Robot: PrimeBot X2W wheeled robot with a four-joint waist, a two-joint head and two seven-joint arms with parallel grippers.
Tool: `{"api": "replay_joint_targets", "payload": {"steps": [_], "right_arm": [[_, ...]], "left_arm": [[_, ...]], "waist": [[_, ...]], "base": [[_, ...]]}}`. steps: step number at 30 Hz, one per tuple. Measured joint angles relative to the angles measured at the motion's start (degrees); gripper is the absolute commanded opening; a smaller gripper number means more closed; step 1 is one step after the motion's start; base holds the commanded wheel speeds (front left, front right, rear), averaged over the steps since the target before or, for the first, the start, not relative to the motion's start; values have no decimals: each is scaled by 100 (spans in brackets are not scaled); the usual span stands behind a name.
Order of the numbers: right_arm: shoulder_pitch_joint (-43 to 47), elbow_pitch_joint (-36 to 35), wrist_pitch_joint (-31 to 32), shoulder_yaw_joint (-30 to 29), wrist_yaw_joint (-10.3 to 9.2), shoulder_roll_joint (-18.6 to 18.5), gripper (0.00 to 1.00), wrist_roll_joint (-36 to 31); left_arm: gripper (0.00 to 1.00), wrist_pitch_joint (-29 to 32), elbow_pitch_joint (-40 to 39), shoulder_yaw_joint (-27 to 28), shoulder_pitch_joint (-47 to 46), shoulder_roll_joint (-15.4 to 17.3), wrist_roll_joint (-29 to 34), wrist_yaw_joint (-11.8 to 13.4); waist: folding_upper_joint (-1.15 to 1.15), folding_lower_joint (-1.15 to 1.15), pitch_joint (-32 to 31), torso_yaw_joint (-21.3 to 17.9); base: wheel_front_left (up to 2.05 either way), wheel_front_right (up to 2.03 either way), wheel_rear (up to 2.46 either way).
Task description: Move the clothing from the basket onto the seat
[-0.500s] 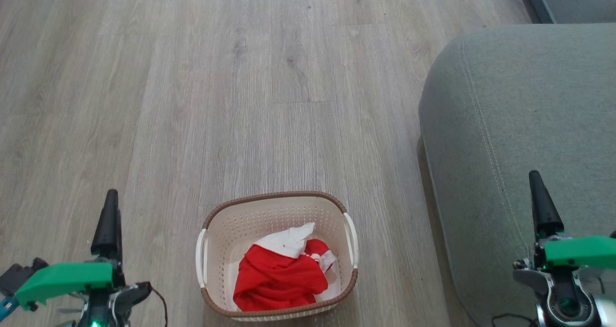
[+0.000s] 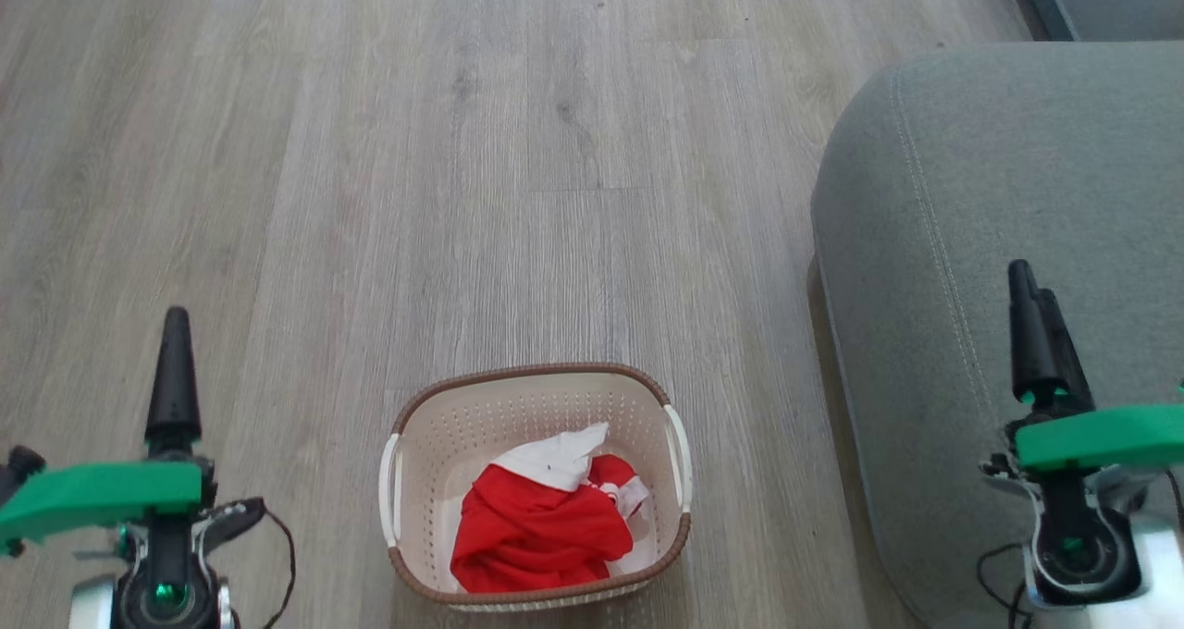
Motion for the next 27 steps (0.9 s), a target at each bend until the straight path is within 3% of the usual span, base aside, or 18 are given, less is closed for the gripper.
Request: {"api": "replay_joint_targets", "payload": {"steps": [16, 20, 27], "right_arm": [[-105, -659, -275, 500, 0, -200, 100, -1917], [-160, -798, -331, 545, 0, -218, 100, -2319], [-161, -887, -481, 731, 0, -281, 100, -2963]], "left_arm": [[100, -263, -1155, -352, -107, 0, 1512, 990], [100, -344, -1417, -600, -107, 1, 2195, 1209], [100, -450, -1639, -1377, -111, 4, 3537, 1842]], "waist": [[0, 0, 44, 90], [0, 0, 67, 122], [0, 0, 76, 141]], "base": [[0, 0, 0], [0, 0, 0], [0, 0, 0]]}}
